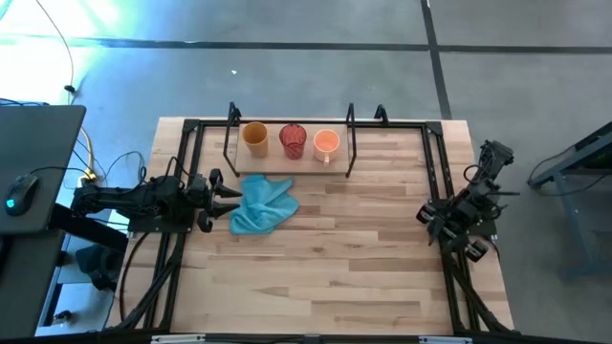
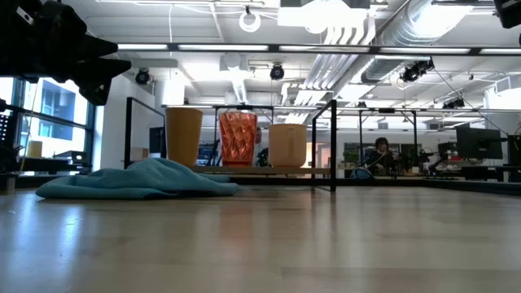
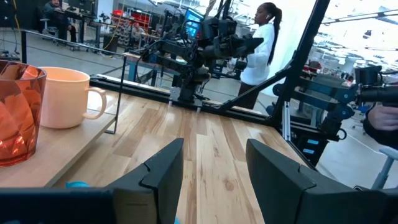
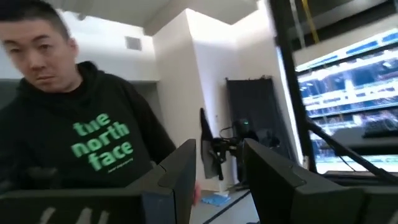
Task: Stack small to large cups/mugs on shelf
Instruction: Return to Home Position
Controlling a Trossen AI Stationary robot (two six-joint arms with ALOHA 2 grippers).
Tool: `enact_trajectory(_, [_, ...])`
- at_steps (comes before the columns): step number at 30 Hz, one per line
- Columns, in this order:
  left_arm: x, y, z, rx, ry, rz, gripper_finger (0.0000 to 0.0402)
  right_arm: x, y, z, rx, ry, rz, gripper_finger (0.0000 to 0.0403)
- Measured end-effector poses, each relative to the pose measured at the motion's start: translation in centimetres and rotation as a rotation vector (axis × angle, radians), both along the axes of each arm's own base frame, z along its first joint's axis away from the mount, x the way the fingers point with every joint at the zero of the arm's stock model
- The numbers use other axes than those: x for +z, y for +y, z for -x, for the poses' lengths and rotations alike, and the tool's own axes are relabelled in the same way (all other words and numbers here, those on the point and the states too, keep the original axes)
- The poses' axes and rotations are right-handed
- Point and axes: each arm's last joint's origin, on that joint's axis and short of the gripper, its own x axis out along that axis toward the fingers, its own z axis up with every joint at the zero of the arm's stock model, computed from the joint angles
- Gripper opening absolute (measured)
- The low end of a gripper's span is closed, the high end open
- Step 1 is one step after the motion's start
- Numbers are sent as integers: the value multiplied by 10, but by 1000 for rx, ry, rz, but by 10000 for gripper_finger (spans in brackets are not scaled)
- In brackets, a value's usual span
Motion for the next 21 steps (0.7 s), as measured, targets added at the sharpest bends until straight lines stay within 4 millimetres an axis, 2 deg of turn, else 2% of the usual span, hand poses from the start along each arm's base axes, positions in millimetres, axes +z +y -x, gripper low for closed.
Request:
enact_trajectory(13, [0,0,0,0,0,0,163,-23,8,-1,62,128,222,126])
enact_trajectory(21, [0,0,0,0,0,0,163,-33,2,-9,-167,262,236,126])
